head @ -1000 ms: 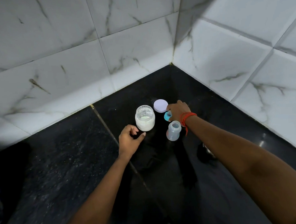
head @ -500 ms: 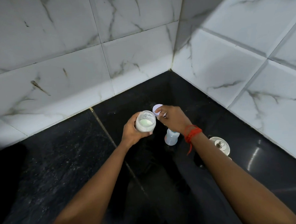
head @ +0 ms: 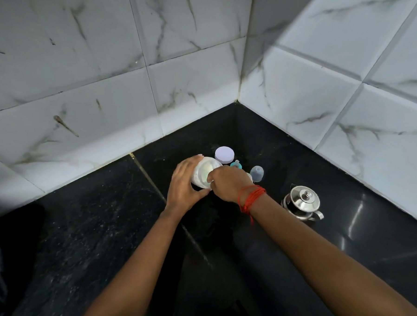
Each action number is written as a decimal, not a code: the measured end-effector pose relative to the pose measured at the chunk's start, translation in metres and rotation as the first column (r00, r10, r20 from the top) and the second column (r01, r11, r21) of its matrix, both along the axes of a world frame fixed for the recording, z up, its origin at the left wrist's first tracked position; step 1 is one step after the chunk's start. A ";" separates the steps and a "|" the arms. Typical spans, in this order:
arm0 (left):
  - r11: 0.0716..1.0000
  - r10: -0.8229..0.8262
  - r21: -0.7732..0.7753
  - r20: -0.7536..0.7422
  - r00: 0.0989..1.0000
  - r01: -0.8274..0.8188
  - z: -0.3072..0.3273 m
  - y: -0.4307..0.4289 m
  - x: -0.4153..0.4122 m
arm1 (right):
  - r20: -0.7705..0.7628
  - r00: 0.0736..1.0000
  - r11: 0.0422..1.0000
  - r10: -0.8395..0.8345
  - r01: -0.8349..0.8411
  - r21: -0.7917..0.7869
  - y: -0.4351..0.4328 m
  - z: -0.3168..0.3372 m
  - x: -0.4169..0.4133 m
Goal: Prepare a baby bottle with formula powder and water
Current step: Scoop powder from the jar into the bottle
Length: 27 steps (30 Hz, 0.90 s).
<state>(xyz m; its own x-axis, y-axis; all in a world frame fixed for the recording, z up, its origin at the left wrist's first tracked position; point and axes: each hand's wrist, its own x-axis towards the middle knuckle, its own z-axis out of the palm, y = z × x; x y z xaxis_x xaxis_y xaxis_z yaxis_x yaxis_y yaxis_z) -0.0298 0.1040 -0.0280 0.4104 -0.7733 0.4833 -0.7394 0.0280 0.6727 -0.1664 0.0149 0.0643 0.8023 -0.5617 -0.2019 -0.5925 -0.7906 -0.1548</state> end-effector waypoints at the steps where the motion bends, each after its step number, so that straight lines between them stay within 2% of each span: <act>1: 1.000 -0.009 -0.005 0.009 1.000 0.009 0.001 0.001 -0.001 | -0.027 1.000 1.000 -0.007 0.007 -0.002 0.001 0.001 0.002; 7: 0.999 -0.046 -0.003 0.023 0.999 0.046 0.007 0.005 -0.006 | -0.081 0.994 0.986 -0.071 0.082 0.148 -0.001 0.003 0.004; 13: 0.999 -0.051 0.013 -0.006 0.999 0.051 0.009 0.009 -0.009 | -0.026 0.986 0.929 -0.163 0.162 0.333 0.002 0.004 0.004; 15: 0.999 -0.041 0.006 -0.036 0.998 0.042 0.008 0.010 -0.010 | 0.032 0.980 0.925 -0.194 0.172 0.338 0.004 0.004 0.002; 17: 1.000 -0.029 0.000 -0.068 0.997 0.029 0.007 0.011 -0.010 | 0.134 0.958 0.941 -0.253 0.211 0.264 0.009 0.008 -0.002; 19: 1.000 -0.004 -0.006 -0.104 0.995 0.003 0.005 0.011 -0.011 | 0.232 0.929 0.958 -0.288 0.278 0.074 0.014 0.013 -0.006; 22: 0.998 0.053 -0.008 -0.173 0.983 -0.055 0.003 0.009 -0.010 | 0.322 0.930 0.942 -0.178 0.255 -0.217 0.009 0.012 -0.010; 27: 0.998 0.028 -0.051 -0.215 0.976 -0.040 0.008 0.009 -0.010 | 0.511 0.860 0.924 0.010 0.187 -0.333 0.005 0.018 -0.025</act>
